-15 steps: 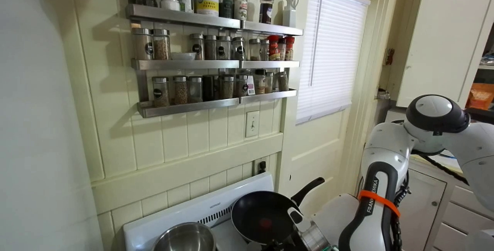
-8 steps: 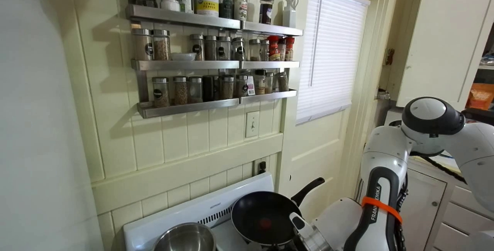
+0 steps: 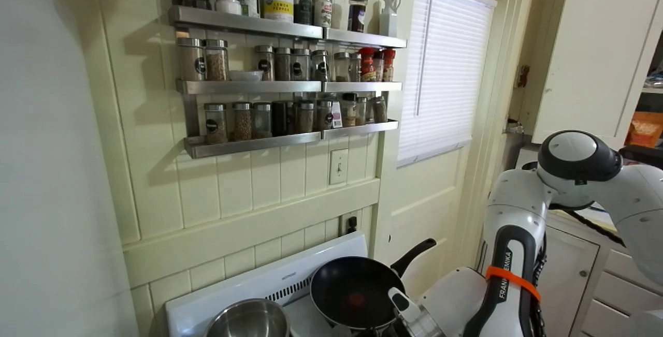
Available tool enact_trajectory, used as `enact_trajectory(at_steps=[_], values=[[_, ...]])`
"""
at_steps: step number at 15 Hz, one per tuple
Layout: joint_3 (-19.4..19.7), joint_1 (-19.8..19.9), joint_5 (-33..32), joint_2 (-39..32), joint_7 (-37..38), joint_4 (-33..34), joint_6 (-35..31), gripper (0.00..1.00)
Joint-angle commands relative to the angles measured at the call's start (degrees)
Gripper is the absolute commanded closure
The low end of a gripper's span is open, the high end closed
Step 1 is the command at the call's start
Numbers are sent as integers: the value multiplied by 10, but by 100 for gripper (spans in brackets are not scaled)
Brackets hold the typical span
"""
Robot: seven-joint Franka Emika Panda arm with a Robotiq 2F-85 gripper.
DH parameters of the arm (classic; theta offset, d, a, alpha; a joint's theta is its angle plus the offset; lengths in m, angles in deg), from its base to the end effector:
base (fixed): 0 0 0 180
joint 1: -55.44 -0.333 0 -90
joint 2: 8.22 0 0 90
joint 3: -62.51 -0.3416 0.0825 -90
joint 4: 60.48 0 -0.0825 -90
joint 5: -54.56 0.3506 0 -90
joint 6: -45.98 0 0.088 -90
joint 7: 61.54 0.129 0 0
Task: Pick up the spice bottle on the far right of the top right shelf and place it in the center of the stove
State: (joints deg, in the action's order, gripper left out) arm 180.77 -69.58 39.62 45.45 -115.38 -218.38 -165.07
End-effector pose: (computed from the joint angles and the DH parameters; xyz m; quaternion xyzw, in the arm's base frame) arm 0.4116 0.1218 0.2133 -0.7933 -0.3907 -0.3919 0.2540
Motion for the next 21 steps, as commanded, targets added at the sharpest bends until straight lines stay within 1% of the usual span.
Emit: enact_trajectory(at_steps=[1, 5, 7, 11, 15, 16, 17, 18, 19, 20, 21], values=[[8, -12, -13, -4, 2, 0, 2, 0], [-1, -25, -3, -18, 8, 0, 3, 0], [-20, -41, 26, -44, 30, 0, -3, 0], [-75, -68, 94, -141, 83, 2, -24, 0], [-116, -66, 146, -238, 136, 8, -42, 0], [-140, -46, 163, -266, 143, -13, -52, 0], [-148, -48, 177, -292, 157, -8, -46, 0], [-153, -58, 197, -317, 173, 8, -36, 0], [-174, -50, 208, -343, 198, 6, -32, 0], [-229, -21, 263, -367, 199, -13, -36, 0], [-257, -18, 296, -391, 217, 0, -16, 0]])
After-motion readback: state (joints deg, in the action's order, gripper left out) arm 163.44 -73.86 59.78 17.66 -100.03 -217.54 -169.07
